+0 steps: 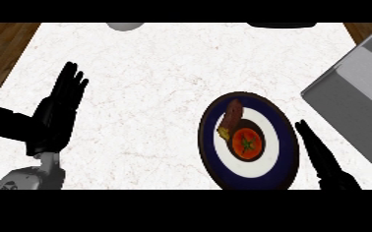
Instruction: Pick the tomato from the plate and place it in the cardboard box
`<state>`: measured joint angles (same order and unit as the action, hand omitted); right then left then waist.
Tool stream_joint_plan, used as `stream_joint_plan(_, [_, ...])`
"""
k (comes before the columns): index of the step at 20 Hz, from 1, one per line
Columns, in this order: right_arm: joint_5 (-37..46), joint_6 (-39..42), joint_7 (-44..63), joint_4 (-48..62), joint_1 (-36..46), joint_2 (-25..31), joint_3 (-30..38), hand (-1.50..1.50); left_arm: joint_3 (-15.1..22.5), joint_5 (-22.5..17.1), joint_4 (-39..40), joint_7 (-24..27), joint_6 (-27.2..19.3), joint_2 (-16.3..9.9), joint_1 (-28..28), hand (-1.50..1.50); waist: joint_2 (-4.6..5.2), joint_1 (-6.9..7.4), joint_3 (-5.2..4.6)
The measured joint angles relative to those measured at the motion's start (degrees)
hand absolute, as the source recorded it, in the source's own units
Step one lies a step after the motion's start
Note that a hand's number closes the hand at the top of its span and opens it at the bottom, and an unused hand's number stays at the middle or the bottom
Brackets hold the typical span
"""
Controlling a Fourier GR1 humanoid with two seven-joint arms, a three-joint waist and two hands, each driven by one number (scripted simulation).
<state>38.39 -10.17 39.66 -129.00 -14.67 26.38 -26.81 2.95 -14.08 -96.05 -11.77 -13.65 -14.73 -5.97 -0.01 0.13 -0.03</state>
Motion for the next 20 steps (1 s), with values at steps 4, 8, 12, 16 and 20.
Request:
stream_joint_plan(4, [2.6,1.4,0.4,2.1,1.2,-3.1,-0.7,-1.5,-0.2,1.1,-0.4,0.1,0.6,1.3,1.1,0.0,-0.01,-0.09,0.02])
stream_joint_plan(8, [5.4,1.5,0.1,5.2,3.1,-6.5,-0.8,-1.5,-1.5,1.6,1.3,0.1,1.5,1.8,-0.7,0.0,0.01,-0.19,0.04])
stream_joint_plan(12, [6.0,1.4,-1.7,8.4,4.4,-8.8,0.5,-1.5,-1.1,2.9,0.3,0.4,1.8,3.3,0.7,0.0,-0.01,-0.14,0.03])
stream_joint_plan(16, [7.6,2.1,-1.9,9.7,4.8,-11.1,-0.2,-1.5,-2.0,3.3,1.3,0.6,2.8,3.7,0.5,0.0,-0.02,-0.17,0.02])
stream_joint_plan(20, [7.7,1.7,-4.2,13.0,4.4,-12.5,0.6,-1.5,-3.5,3.4,1.0,-0.3,3.7,3.7,-0.3,0.0,-0.01,-0.19,0.03])
